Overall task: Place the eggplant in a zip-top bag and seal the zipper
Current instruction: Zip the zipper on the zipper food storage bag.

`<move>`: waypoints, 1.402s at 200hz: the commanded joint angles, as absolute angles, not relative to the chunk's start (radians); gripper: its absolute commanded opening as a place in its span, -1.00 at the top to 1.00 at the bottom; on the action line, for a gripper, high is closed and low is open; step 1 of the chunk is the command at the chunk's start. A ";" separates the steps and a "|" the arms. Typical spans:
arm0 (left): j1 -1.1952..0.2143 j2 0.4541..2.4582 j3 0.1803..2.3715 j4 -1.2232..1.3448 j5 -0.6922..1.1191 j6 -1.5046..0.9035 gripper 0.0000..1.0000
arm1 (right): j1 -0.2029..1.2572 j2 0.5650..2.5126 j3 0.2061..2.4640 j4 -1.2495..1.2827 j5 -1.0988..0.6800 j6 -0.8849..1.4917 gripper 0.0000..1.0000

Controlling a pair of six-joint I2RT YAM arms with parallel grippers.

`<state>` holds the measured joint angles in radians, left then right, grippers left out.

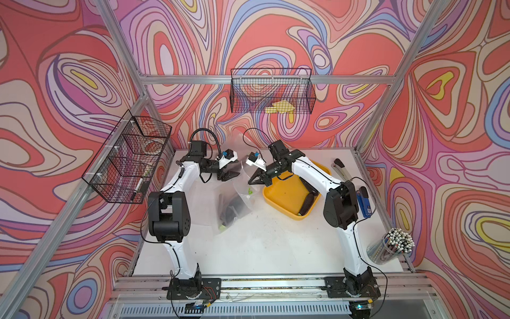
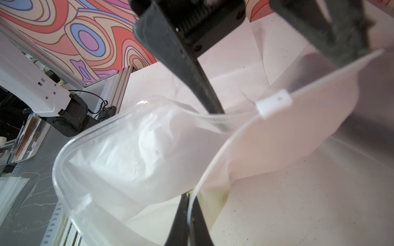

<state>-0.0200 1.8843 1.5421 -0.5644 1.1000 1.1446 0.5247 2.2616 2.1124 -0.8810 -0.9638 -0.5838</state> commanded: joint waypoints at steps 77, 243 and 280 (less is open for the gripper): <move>0.003 1.967 1.668 -0.885 1.186 1.533 -0.46 | 0.518 2.327 2.246 -1.006 -0.992 -0.705 0.90; -0.008 2.014 1.756 -0.943 1.172 1.711 -0.48 | 0.571 2.368 2.249 -1.083 -0.934 -0.781 0.91; -0.018 2.008 1.745 -1.033 1.206 1.797 -0.44 | 0.570 2.365 2.264 -1.081 -0.908 -0.777 0.93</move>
<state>-0.0101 2.0232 1.7329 -0.8913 1.1435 1.6718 0.5694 2.3547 2.2597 -1.0706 -0.9314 -0.7662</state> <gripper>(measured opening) 0.732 0.042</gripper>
